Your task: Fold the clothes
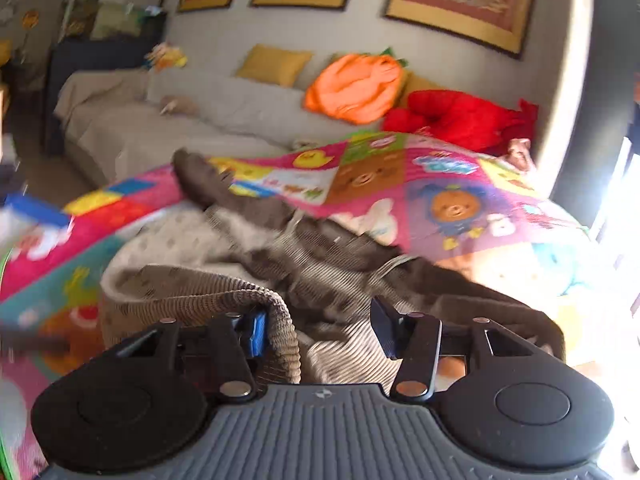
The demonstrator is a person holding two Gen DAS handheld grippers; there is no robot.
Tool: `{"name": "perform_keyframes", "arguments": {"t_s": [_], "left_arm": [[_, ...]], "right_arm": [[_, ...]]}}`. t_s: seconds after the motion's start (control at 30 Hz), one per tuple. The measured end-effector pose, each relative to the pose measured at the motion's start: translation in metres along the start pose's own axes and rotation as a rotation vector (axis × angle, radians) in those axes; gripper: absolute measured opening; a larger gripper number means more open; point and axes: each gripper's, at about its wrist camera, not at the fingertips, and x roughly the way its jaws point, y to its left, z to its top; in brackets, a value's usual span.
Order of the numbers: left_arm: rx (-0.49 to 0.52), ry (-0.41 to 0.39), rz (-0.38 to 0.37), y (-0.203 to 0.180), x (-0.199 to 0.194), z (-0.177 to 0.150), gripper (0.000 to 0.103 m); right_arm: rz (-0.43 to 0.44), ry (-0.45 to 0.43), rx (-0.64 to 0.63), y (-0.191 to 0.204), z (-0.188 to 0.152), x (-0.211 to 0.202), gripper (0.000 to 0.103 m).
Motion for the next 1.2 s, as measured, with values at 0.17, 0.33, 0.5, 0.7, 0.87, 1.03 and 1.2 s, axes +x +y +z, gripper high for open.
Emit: {"name": "perform_keyframes", "arguments": {"t_s": [0.17,0.33,0.5,0.7,0.87,1.03,1.2], "left_arm": [[0.014,-0.006,0.155,-0.013,0.046,0.007,0.103],[-0.094,0.051,0.331,0.055,0.058,-0.003,0.103],[-0.153,0.081,0.36,0.102,0.044,-0.02,0.103],[-0.061,0.036,0.31,0.104,0.024,-0.015,0.103],[-0.049,-0.05,0.362,0.111,0.001,0.008,0.103],[-0.037,-0.058,0.387,0.113,-0.007,0.01,0.103],[-0.178,0.026,0.193,0.115,-0.003,-0.037,0.103]], "right_arm": [[-0.042,-0.041,-0.013,-0.007,0.01,-0.009,0.051],[-0.071,0.029,-0.05,0.006,-0.024,-0.009,0.061],[-0.057,0.136,-0.081,0.024,-0.074,0.001,0.066],[-0.217,-0.077,0.018,-0.03,-0.025,-0.035,0.04],[-0.336,-0.204,-0.103,-0.041,0.008,-0.063,0.04],[-0.314,-0.209,-0.019,-0.044,0.001,-0.071,0.041],[-0.266,-0.165,0.051,-0.047,-0.016,-0.068,0.041]]}}
